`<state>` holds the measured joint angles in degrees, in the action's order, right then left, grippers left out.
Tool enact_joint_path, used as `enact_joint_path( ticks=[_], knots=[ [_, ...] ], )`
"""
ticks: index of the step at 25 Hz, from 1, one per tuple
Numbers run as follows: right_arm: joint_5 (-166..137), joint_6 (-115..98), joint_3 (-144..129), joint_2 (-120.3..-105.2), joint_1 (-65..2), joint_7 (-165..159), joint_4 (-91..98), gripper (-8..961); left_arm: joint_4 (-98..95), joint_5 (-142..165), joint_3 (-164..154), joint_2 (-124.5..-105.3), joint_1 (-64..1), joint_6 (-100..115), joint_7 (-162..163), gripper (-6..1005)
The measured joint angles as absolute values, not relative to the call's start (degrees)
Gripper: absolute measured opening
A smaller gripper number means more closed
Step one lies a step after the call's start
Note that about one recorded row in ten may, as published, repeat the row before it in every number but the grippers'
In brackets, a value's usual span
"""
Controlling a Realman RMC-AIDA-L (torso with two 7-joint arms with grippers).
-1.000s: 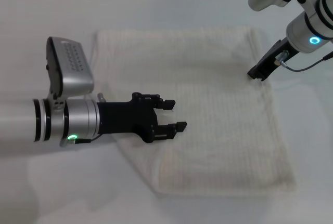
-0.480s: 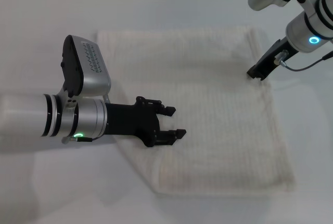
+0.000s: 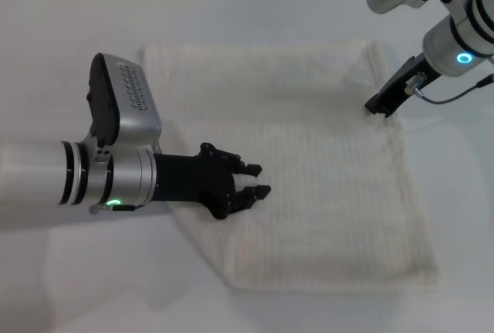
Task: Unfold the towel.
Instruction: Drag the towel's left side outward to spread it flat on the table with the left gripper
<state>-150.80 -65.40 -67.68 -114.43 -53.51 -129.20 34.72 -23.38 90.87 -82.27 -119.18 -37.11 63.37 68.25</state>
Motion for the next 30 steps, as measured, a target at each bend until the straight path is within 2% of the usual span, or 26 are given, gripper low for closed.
enact_joint_path(
  ticks=[2, 16, 30],
  knots=[
    [-150.8, -65.4, -67.7, -114.43, -53.5, -129.2, 34.7, -3, -24.0, 90.9, -82.6, -119.18, -36.7, 63.4, 68.0, 341],
    [-151.1, -65.4, -67.7, -114.43, -53.8, -129.2, 34.6, -3, -25.7, 90.9, -83.4, -119.16, -35.5, 63.4, 67.7, 60],
    [-151.2, -65.0, -68.3, -114.43, -53.4, -129.1, 34.0, -2, -33.8, 88.0, -83.4, -118.69, -28.0, 66.4, 67.7, 62]
  ],
)
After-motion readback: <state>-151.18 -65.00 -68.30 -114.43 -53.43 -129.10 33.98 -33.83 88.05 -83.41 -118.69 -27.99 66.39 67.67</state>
